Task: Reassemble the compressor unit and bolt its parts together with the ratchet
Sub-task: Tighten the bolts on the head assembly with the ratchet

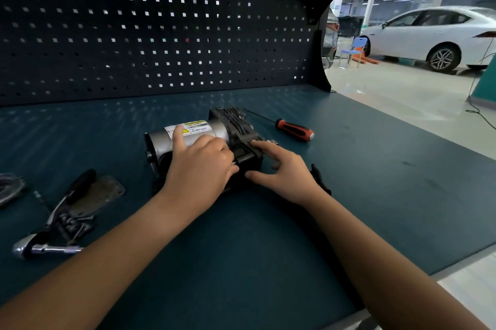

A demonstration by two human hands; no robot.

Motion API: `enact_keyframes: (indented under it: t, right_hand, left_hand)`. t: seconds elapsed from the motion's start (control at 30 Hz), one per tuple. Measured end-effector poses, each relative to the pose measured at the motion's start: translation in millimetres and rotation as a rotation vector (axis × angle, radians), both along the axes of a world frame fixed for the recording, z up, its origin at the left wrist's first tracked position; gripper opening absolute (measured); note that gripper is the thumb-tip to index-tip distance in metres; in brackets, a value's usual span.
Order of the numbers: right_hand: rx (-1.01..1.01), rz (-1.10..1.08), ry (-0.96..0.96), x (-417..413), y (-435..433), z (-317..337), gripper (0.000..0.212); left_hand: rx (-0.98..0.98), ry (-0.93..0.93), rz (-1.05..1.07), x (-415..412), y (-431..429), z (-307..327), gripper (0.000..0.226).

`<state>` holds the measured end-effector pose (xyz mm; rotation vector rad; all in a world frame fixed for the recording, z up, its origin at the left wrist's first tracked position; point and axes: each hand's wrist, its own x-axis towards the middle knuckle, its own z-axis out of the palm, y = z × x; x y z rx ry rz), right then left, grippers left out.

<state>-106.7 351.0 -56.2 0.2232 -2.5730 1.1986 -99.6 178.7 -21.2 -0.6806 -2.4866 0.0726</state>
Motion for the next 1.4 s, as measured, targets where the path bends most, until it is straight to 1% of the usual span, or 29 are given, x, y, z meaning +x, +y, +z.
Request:
enact_keyframes:
  t: [0.03, 0.1, 0.43, 0.63, 0.73, 0.87, 0.97, 1.07, 1.13, 1.3, 1.4]
  right_hand:
    - [-0.014, 0.005, 0.006, 0, 1, 0, 0.061]
    - [-0.037, 0.009, 0.007, -1, 2, 0, 0.059]
    - [-0.095, 0.017, 0.013, -2, 3, -1, 0.053]
    - [-0.071, 0.009, 0.022, 0, 2, 0, 0.052]
    - [-0.084, 0.013, 0.003, 1, 3, 2, 0.051]
    - [-0.102, 0.02, -0.003, 1, 3, 2, 0.049]
    - [-0.109, 0.026, -0.001, 0, 4, 1, 0.049]
    - [-0.119, 0.033, 0.008, 0, 5, 1, 0.048]
    - [-0.117, 0.034, 0.013, 0, 5, 1, 0.048]
    - [-0.113, 0.034, 0.015, -2, 6, 1, 0.049]
    - [-0.088, 0.039, 0.004, -2, 7, 1, 0.05]
  left_hand:
    - [0.019, 0.037, -0.045, 1, -1, -1, 0.017]
    - [0.046, 0.068, -0.075, -1, -5, -1, 0.013]
    - [0.039, 0.039, -0.226, -5, -19, 4, 0.018]
    - [0.093, 0.043, -0.192, -4, -18, 5, 0.029]
    - [0.09, 0.037, -0.191, -6, -13, 4, 0.028]
    - [0.065, -0.026, -0.151, -13, -12, 4, 0.038]
    - [0.074, -0.108, -0.178, -16, -15, 6, 0.039]
    - [0.004, -0.109, -0.225, -17, -14, 6, 0.043]
    - [-0.052, -0.095, -0.244, -17, -11, 6, 0.039]
    - [-0.139, -0.069, -0.234, -21, -11, 10, 0.034]
    - [-0.146, -0.06, -0.226, -19, -13, 9, 0.034]
